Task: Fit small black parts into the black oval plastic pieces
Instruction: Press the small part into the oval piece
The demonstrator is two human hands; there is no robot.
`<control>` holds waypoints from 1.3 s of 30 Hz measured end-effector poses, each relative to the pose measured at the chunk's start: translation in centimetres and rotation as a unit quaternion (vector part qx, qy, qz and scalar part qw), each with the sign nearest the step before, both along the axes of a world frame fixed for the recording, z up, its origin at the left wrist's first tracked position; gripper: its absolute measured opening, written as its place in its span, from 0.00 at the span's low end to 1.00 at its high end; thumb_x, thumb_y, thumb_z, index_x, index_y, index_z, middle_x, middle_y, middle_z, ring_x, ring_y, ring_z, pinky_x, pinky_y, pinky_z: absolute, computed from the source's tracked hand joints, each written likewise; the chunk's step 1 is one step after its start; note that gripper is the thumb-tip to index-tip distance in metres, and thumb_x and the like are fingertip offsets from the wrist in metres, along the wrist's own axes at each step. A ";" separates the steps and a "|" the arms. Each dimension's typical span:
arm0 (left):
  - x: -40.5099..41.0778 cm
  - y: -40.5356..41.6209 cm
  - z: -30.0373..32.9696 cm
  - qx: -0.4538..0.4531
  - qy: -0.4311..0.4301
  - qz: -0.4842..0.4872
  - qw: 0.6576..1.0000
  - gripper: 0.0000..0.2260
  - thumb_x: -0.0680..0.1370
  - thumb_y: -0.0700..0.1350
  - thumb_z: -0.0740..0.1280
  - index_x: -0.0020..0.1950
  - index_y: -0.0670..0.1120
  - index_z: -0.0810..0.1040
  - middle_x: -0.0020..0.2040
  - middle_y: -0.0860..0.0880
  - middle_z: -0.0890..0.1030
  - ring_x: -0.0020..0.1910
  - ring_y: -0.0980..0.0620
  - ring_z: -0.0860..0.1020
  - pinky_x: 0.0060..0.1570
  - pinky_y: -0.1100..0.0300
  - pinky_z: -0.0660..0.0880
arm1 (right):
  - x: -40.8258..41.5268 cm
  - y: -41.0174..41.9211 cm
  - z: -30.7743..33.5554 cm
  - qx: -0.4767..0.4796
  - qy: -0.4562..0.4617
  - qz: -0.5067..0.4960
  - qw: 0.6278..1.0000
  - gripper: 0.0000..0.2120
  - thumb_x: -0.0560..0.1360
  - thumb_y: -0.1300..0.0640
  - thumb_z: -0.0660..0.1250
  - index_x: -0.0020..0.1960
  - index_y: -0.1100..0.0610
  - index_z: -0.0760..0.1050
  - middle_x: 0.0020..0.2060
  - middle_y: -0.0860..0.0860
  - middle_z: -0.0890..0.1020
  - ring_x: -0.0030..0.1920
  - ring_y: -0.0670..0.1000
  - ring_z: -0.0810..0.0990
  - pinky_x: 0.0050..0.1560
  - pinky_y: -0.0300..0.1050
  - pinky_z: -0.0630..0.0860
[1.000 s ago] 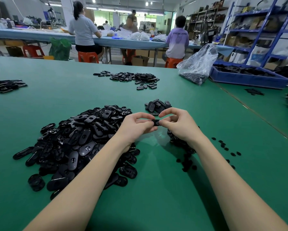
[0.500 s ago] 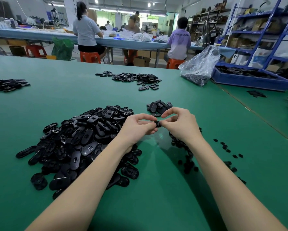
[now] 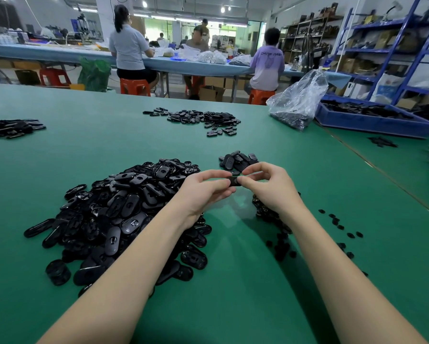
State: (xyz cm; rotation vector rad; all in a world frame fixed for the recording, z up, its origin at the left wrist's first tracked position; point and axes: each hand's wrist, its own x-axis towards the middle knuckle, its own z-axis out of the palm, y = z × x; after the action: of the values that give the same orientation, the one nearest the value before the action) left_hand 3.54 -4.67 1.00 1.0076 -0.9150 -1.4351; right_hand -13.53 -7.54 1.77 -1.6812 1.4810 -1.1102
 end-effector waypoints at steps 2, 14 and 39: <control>0.1 0.0 0.1 0.005 0.000 -0.004 1.000 0.06 0.79 0.31 0.68 0.52 0.40 0.82 0.44 0.41 0.86 0.40 0.50 0.86 0.43 0.66 0.81 | -0.2 0.0 -0.1 0.037 -0.061 0.024 0.997 0.05 0.73 0.52 0.78 0.45 0.48 0.83 0.36 0.43 0.85 0.31 0.41 0.77 0.35 0.32 0.73; 0.0 0.1 0.2 0.008 -0.005 -0.007 1.000 0.06 0.78 0.31 0.68 0.52 0.38 0.82 0.42 0.42 0.86 0.39 0.51 0.85 0.43 0.66 0.81 | -0.7 0.1 -0.3 0.114 -0.097 0.065 0.987 0.06 0.73 0.48 0.78 0.46 0.49 0.85 0.35 0.41 0.85 0.29 0.40 0.77 0.31 0.31 0.70; -0.6 0.2 -0.5 0.000 -0.147 0.016 0.989 0.06 0.76 0.33 0.72 0.50 0.40 0.80 0.41 0.41 0.81 0.42 0.47 0.77 0.49 0.59 0.76 | -0.2 0.0 -0.5 0.049 0.037 0.066 0.996 0.05 0.72 0.55 0.77 0.41 0.53 0.81 0.27 0.41 0.79 0.26 0.41 0.72 0.30 0.34 0.68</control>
State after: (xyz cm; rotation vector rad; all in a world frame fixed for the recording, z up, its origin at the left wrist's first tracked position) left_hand 2.92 -4.49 0.52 1.2496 -1.1057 -1.2791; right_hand -13.77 -7.56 1.29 -1.7409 1.4226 -0.8994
